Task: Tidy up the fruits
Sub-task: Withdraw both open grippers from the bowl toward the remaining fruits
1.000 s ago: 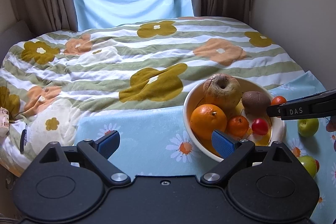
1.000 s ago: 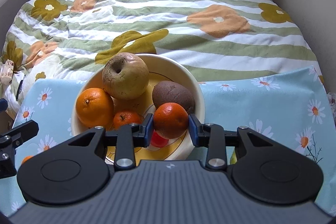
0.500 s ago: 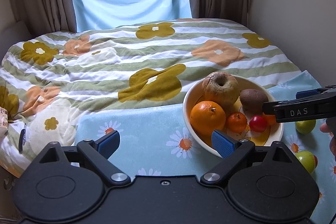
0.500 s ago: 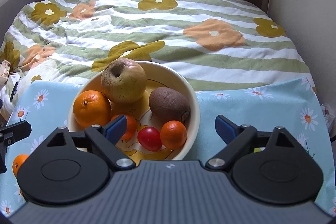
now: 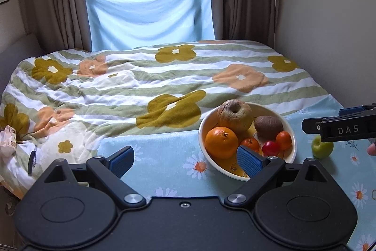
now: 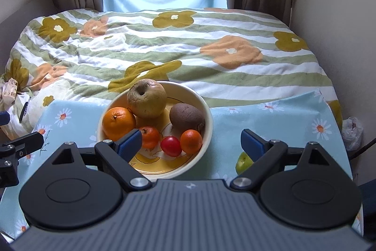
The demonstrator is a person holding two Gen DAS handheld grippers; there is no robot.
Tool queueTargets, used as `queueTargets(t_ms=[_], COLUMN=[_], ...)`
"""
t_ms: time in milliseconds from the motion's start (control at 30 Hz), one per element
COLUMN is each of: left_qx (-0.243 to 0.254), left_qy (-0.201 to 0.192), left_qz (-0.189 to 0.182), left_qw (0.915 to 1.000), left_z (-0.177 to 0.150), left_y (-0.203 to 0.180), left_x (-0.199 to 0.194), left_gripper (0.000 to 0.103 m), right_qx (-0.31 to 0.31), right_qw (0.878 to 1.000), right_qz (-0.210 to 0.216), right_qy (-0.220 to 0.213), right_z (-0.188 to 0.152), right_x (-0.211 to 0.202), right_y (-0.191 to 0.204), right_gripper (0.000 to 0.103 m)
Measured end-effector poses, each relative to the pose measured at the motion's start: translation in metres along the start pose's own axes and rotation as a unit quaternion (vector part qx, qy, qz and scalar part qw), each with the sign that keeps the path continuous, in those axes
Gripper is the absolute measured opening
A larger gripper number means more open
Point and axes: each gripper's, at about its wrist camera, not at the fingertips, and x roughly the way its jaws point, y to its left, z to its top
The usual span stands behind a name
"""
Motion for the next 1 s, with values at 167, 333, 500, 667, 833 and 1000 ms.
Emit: queueTargets(t_ms=[167,333,500,667,833,1000], left_qx=[-0.016,-0.032,-0.042,-0.044,-0.036,-0.027], left_qy=[-0.022,-0.037,-0.044,-0.035,-0.019,-0.004], left_qz=[0.016,0.031,0.050,0.058,0.049,0.027], left_qw=[0.9995,0.9983,0.9969,0.9967,0.9980,0.9993], left_z=[-0.006,-0.018,-0.037,-0.055,-0.072,-0.091], left_y=[-0.005,-0.009,-0.011,-0.010,-0.004,0.005], left_x=[-0.035,-0.064,-0.086,-0.093,-0.086,-0.067], left_gripper=[0.097,0.097,0.098,0.098,0.098,0.098], right_qx=[-0.005,-0.012,-0.023,-0.030,-0.024,-0.022], right_qw=[1.000,0.999,0.999,0.999,0.999,1.000], right_qz=[0.012,0.022,0.033,0.036,0.029,0.013], right_qy=[-0.019,-0.031,-0.032,-0.024,-0.016,-0.012], right_z=[-0.006,-0.020,-0.044,-0.066,-0.087,-0.108], right_x=[-0.038,-0.069,-0.090,-0.097,-0.092,-0.078], right_y=[-0.004,-0.008,-0.011,-0.011,-0.010,-0.005], right_gripper=[0.103,0.103,0.103,0.103,0.103,0.103])
